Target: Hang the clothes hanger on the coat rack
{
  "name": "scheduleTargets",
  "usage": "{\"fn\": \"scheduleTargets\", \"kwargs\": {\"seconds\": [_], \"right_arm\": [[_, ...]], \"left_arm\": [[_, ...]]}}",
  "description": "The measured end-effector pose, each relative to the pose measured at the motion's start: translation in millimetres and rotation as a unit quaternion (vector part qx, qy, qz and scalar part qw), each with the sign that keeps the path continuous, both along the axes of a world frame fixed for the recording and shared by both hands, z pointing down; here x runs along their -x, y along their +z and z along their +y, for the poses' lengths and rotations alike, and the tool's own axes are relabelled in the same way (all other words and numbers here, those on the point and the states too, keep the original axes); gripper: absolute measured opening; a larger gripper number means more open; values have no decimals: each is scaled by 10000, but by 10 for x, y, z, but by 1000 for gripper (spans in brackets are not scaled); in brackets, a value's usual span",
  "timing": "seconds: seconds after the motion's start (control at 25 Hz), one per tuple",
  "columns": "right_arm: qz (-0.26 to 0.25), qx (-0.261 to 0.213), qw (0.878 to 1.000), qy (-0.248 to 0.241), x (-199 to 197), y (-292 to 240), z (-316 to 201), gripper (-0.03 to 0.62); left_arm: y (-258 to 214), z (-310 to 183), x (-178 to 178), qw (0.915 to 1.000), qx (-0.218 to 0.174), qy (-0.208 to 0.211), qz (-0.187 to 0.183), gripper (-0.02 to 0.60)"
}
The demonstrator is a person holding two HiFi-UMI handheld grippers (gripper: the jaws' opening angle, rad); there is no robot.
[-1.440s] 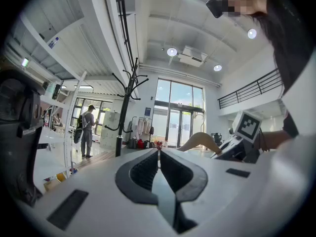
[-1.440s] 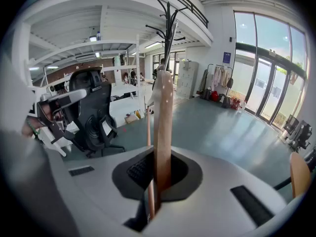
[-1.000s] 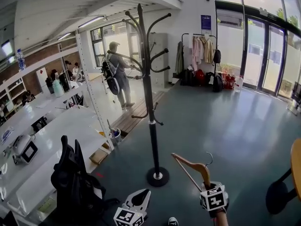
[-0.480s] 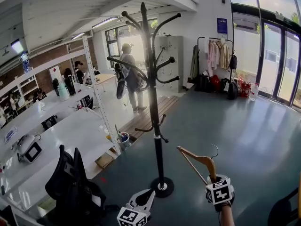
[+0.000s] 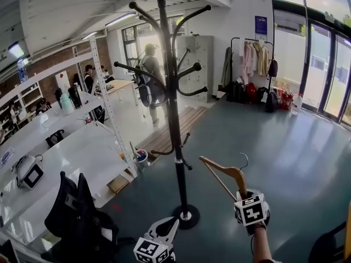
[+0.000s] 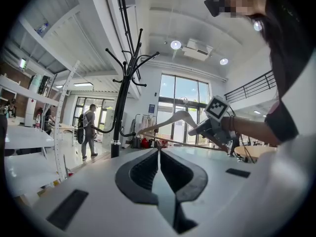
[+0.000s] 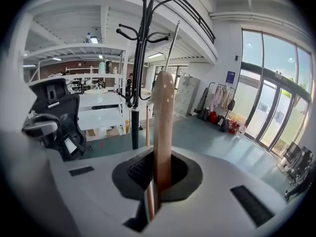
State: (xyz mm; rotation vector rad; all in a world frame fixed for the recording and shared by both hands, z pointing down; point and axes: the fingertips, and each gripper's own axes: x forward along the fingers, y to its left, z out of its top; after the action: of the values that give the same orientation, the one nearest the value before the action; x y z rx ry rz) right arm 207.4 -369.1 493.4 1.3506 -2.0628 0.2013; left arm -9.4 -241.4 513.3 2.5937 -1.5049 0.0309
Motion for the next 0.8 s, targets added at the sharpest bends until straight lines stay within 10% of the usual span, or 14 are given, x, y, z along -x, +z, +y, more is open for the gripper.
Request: {"fn": "scheduleTargets", "kwargs": {"seconds": [0.8], "right_arm": [[190,-690,9970,298,1158,-892,-1368,9]], "left_arm": [[-181,-1284,628,9943,-216,1043,82,1]]}}
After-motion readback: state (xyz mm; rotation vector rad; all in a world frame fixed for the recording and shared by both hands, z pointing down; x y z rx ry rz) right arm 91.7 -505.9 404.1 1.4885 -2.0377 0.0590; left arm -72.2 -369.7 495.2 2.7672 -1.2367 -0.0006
